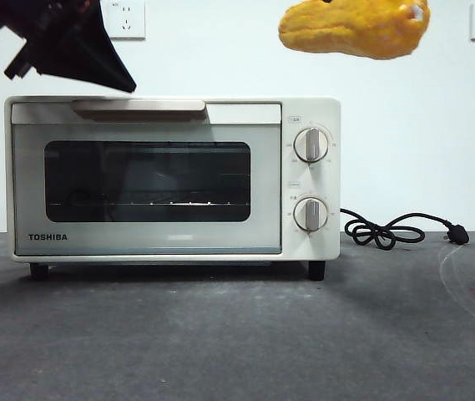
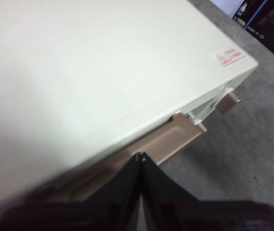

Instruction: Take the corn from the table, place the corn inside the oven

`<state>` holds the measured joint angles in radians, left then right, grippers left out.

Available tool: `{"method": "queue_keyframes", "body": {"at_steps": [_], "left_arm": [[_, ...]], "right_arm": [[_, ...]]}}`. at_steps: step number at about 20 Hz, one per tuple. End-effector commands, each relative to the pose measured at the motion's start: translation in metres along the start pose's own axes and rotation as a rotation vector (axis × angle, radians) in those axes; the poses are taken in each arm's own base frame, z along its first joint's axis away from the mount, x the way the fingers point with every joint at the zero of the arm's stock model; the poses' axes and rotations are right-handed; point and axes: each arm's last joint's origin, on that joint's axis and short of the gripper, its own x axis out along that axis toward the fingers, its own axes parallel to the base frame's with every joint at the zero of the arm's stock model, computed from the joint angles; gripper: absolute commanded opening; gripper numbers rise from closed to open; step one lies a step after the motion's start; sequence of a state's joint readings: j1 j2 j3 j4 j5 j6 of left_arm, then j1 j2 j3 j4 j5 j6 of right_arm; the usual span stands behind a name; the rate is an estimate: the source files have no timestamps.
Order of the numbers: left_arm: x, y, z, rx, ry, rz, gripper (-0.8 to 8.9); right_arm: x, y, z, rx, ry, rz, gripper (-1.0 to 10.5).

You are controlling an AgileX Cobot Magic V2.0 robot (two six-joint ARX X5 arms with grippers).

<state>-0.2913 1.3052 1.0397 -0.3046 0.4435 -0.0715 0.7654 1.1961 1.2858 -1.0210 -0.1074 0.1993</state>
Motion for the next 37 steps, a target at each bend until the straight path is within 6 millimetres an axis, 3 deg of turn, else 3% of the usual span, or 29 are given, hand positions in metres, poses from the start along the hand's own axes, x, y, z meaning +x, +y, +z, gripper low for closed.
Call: {"method": "queue_keyframes", "body": {"at_steps": [1, 11, 21, 27, 31, 37], "left_arm": [[0.007, 0.003, -0.002, 0.014, 0.018, 0.0, -0.06], [0.011, 0.001, -0.029, -0.057, 0.279, 0.037, -0.06], [0.007, -0.049, -0.051, 0.009, 0.503, -0.082, -0.06], [-0.024, -0.072, -0.046, 0.093, 0.421, -0.128, -0.06], [-0.057, -0.077, -0.039, 0.144, 0.298, -0.032, -0.06], [-0.12, -0.088, -0.039, 0.174, 0.079, 0.08, -0.06]], "right_arm": [[0.0, 0.0, 0.001, 0.006, -0.005, -0.006, -0.1], [0.0, 0.0, 0.001, 0.005, -0.009, -0.019, -0.1], [0.0, 0.0, 0.001, 0.005, -0.01, -0.02, -0.1], [0.0, 0.001, 0.005, -0.007, -0.049, -0.012, -0.1], [-0.001, 0.006, 0.013, -0.027, -0.135, 0.038, -0.1], [0.006, 0.042, 0.03, -0.227, -0.321, 0.177, -0.1]]}}
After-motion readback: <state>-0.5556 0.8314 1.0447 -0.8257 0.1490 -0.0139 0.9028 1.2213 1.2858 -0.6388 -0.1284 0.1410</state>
